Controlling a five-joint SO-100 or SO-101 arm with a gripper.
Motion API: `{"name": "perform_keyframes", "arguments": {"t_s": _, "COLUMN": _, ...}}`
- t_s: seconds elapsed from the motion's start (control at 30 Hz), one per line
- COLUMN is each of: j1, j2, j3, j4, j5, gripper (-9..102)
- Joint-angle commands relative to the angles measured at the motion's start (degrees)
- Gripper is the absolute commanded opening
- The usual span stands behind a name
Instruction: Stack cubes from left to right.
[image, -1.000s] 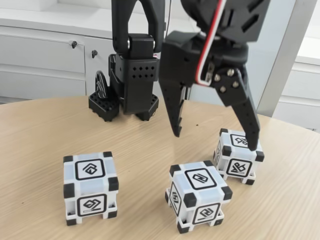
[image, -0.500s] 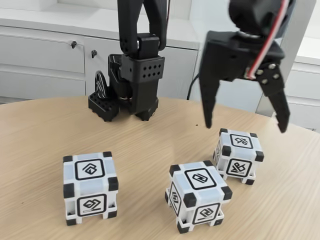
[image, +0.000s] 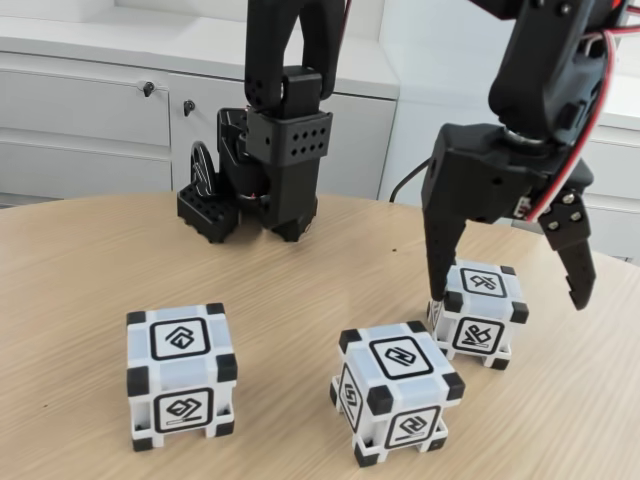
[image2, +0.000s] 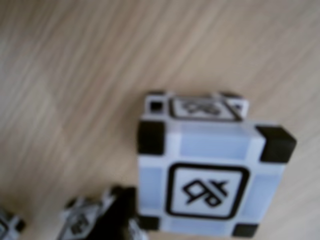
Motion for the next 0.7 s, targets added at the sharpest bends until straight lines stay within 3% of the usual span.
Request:
{"name": "perform_keyframes", "arguments": {"t_s": 0.0, "j1": 0.1, "j2": -0.1, "j3": -2.1, "j4": 0.6, "j5": -2.4, "gripper": 38}}
{"name": "perform_keyframes", "arguments": {"t_s": 0.37, "j1": -0.2, "j2": -0.2, "j3": -1.1, "j4": 0.7, "j5": -7.6, "gripper": 38}}
{"name": "perform_keyframes", "arguments": {"t_s": 0.67, "j1": -3.7, "j2": -2.4, "j3": -1.1, "j4": -0.3, "j5": -0.4, "gripper": 38}}
